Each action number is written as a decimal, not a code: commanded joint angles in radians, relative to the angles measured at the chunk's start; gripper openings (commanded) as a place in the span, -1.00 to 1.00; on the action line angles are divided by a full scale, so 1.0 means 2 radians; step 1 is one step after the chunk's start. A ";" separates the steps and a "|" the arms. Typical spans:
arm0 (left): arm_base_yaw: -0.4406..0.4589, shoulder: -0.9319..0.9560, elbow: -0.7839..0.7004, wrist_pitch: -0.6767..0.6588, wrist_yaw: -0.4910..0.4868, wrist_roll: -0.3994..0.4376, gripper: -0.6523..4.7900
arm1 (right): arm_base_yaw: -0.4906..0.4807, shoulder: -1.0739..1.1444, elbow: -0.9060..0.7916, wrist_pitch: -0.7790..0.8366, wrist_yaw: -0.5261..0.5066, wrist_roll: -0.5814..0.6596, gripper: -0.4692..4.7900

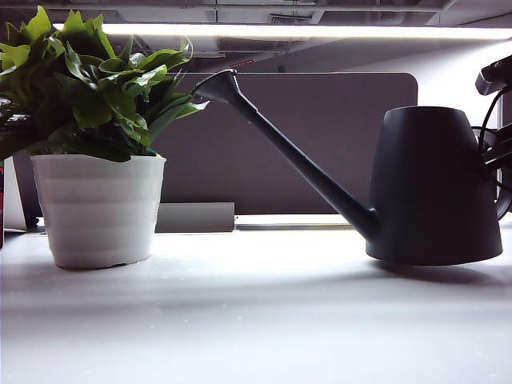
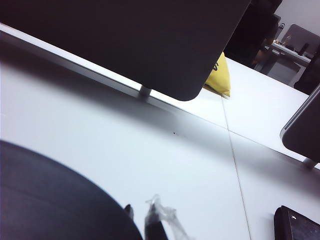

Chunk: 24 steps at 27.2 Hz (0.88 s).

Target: Pick up the watering can from the table, water the potted plant, and put the can back.

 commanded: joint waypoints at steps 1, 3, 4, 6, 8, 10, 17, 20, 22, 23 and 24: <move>-0.001 -0.002 0.002 0.002 0.000 0.002 -0.78 | 0.001 -0.008 0.006 0.049 -0.008 0.022 -0.84; -0.001 -0.002 0.002 -0.007 0.000 0.002 -0.78 | 0.001 -0.008 0.006 0.047 -0.008 0.026 -0.84; -0.001 -0.002 0.002 -0.011 0.000 0.002 -0.78 | 0.001 -0.008 0.006 0.044 -0.008 0.034 -0.84; -0.001 -0.002 0.002 -0.015 0.000 0.002 -0.78 | 0.001 -0.008 0.006 0.041 -0.007 0.038 -0.69; -0.001 -0.002 0.002 -0.018 0.000 0.002 -0.78 | 0.001 -0.008 0.006 0.041 -0.007 0.038 -0.26; -0.001 -0.002 0.002 -0.021 0.000 0.002 -0.78 | 0.001 -0.008 0.006 0.041 -0.008 0.038 -0.17; -0.001 -0.003 0.002 -0.033 0.000 0.002 -0.78 | 0.000 -0.008 0.006 0.011 -0.007 0.038 -0.17; -0.002 -0.003 0.002 -0.040 0.000 0.000 -0.78 | -0.001 -0.008 0.006 -0.039 -0.008 0.038 -0.17; -0.002 -0.003 0.002 -0.040 0.000 0.000 -0.78 | 0.000 -0.008 0.005 -0.055 -0.021 0.038 -0.07; -0.002 -0.003 0.002 -0.040 0.000 0.000 -0.78 | 0.000 -0.008 0.005 -0.058 -0.025 0.038 0.06; -0.002 -0.003 0.002 -0.040 0.000 0.000 -0.78 | -0.001 -0.008 0.005 -0.068 -0.024 0.038 0.26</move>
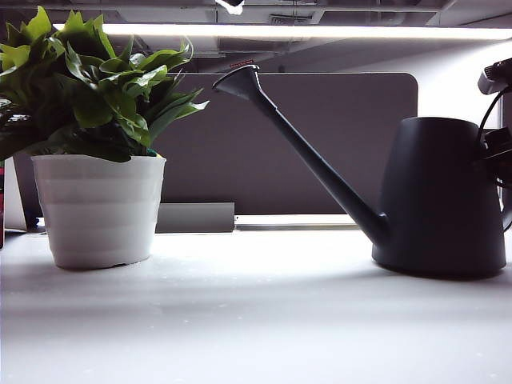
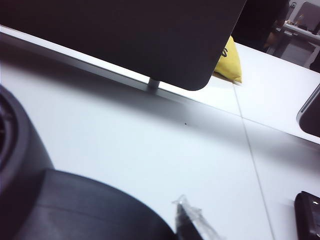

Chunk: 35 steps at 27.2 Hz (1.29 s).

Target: Pick up the watering can from the table, water the potted plant, and put the can back.

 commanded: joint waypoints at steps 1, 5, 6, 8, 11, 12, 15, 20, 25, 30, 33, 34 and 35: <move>-0.001 -0.002 0.002 0.004 0.000 0.000 -0.78 | -0.001 -0.002 0.000 -0.037 -0.009 0.002 0.28; -0.001 -0.002 0.002 0.004 0.000 0.000 -0.78 | -0.008 -0.004 -0.008 -0.077 0.008 0.002 0.28; -0.001 -0.005 0.002 0.002 -0.005 0.000 -0.78 | -0.008 -0.011 -0.013 -0.077 0.008 0.002 0.28; -0.001 -0.010 0.002 0.001 -0.023 0.000 -0.78 | -0.007 -0.035 -0.020 -0.089 0.008 0.002 0.27; -0.001 -0.030 0.002 -0.006 -0.045 0.000 -0.78 | -0.007 -0.093 -0.031 -0.142 0.017 0.006 0.02; -0.001 -0.047 0.002 -0.006 -0.044 -0.007 -0.78 | -0.007 -0.127 -0.031 -0.184 0.017 0.018 -0.52; -0.001 -0.081 0.002 -0.010 -0.041 -0.032 -0.78 | -0.004 -0.200 -0.031 -0.267 0.016 0.041 -0.83; -0.001 -0.148 -0.009 -0.028 -0.006 -0.034 -0.78 | 0.010 -0.328 -0.031 -0.343 0.014 0.120 -0.83; -0.001 -0.298 -0.106 -0.023 0.017 -0.079 -0.78 | 0.052 -0.523 -0.033 -0.428 0.017 0.164 -0.83; -0.002 -0.407 -0.189 0.023 0.023 -0.083 -0.78 | 0.065 -0.601 -0.034 -0.511 0.017 0.169 -0.83; -0.002 -0.465 -0.238 0.053 0.027 -0.083 -0.78 | 0.070 -0.646 -0.039 -0.552 0.018 0.172 -0.83; -0.002 -0.480 -0.253 0.061 0.027 -0.084 -0.78 | 0.070 -0.662 -0.044 -0.564 0.024 0.173 -0.83; -0.002 -0.496 -0.271 0.071 0.027 -0.089 -0.78 | 0.070 -0.676 -0.047 -0.574 0.031 0.173 -0.83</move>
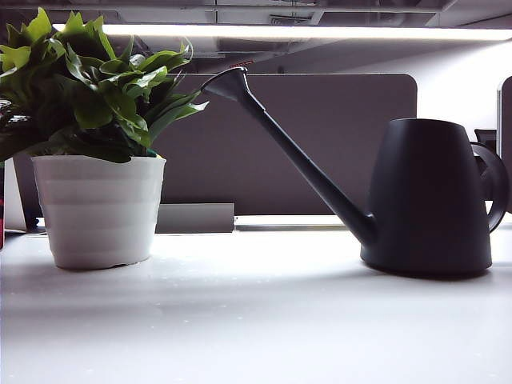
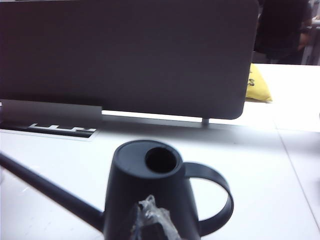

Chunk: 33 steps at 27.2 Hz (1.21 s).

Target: Pick up the watering can from the table, water the potted plant, and put the can back.

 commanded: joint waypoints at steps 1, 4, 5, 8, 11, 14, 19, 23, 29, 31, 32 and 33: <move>-0.001 -0.049 -0.062 0.052 0.003 -0.026 -0.78 | 0.001 -0.064 -0.020 -0.039 0.023 0.007 -0.83; -0.001 -0.065 -0.118 0.101 0.021 -0.057 -0.78 | 0.000 -0.120 -0.062 -0.036 0.035 0.007 -0.83; -0.001 -0.065 -0.142 0.123 0.025 -0.058 -0.78 | 0.000 -0.142 -0.090 -0.030 0.042 0.007 -0.83; -0.001 -0.065 -0.183 0.162 0.024 -0.058 -0.78 | 0.000 -0.139 -0.121 -0.017 0.048 0.014 -0.83; -0.001 -0.065 -0.222 0.186 0.024 -0.059 -0.78 | 0.000 -0.140 -0.151 0.005 0.054 0.030 -0.83; -0.001 -0.065 -0.253 0.204 0.025 -0.066 -0.78 | 0.000 -0.140 -0.174 0.012 0.061 0.034 -0.83; -0.001 -0.065 -0.291 0.223 0.025 -0.076 -0.78 | 0.000 -0.140 -0.204 0.018 0.067 0.034 -0.83; -0.001 -0.065 -0.306 0.225 0.025 -0.088 -0.78 | 0.000 -0.140 -0.212 0.014 0.067 0.032 -0.83; -0.001 -0.065 -0.323 0.239 0.029 -0.088 -0.78 | 0.000 -0.140 -0.212 0.009 0.080 0.027 -0.83; -0.001 -0.065 -0.323 0.239 0.029 -0.088 -0.78 | 0.000 -0.140 -0.214 0.004 0.098 0.027 -0.83; -0.001 -0.065 -0.323 0.238 0.031 -0.091 -0.78 | 0.000 -0.140 -0.215 -0.001 0.104 0.027 -0.83; -0.002 -0.065 -0.323 0.235 0.037 -0.095 -0.78 | 0.000 -0.140 -0.215 -0.005 0.106 0.028 -0.82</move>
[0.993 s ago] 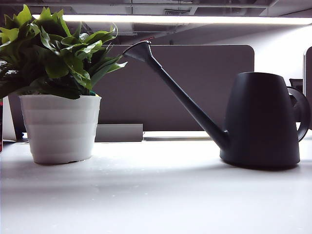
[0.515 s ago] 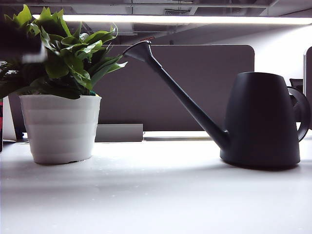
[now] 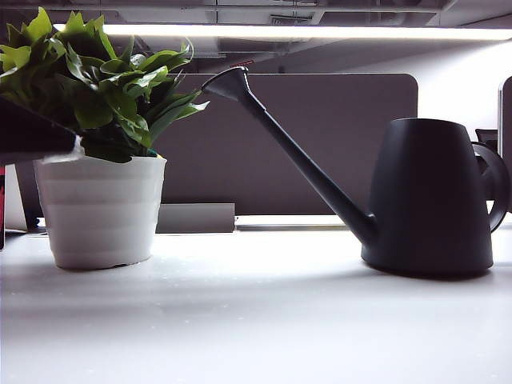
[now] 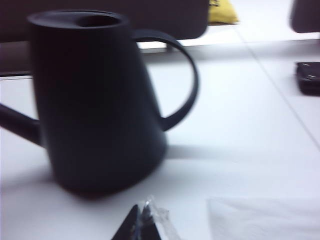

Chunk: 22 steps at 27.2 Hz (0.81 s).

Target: Pick up the watering can from the table, water the potted plant, and put the can back.

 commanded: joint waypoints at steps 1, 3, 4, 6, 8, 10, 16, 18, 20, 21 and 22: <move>0.000 0.000 0.001 -0.006 0.014 -0.005 -0.78 | 0.000 0.000 -0.003 -0.017 0.016 -0.001 -0.82; 0.000 0.000 0.001 -0.012 0.014 -0.005 -0.78 | 0.000 0.000 -0.003 -0.019 0.017 -0.002 -0.82; 0.000 0.000 0.001 -0.012 0.014 -0.005 -0.78 | 0.000 0.000 -0.003 -0.019 0.016 -0.002 -0.82; 0.000 0.000 0.001 -0.012 0.014 -0.005 -0.78 | 0.000 0.000 -0.003 -0.019 0.015 -0.001 -0.82; 0.000 0.000 0.001 -0.012 0.014 -0.005 -0.78 | 0.000 0.000 -0.003 -0.019 0.010 -0.001 -0.82; 0.000 0.000 0.001 -0.012 0.014 -0.005 -0.78 | 0.000 0.000 -0.003 -0.019 0.011 -0.001 -0.82; 0.035 -0.011 0.001 -0.014 0.034 -0.005 -0.78 | 0.000 0.000 -0.003 -0.019 0.011 -0.001 -0.82; 0.083 -0.015 0.001 -0.015 0.059 -0.005 -0.78 | 0.000 0.000 -0.003 -0.019 0.011 -0.001 -0.82; 0.140 -0.017 0.001 -0.015 0.086 -0.005 -0.78 | 0.000 0.000 -0.003 -0.019 0.011 -0.001 -0.82; 0.180 -0.020 0.001 -0.015 0.098 -0.005 -0.78 | 0.000 0.000 -0.003 -0.019 0.011 -0.001 -0.82; 0.213 -0.021 0.001 -0.015 0.106 -0.005 -0.78 | 0.000 0.000 -0.003 -0.019 0.011 -0.001 -0.82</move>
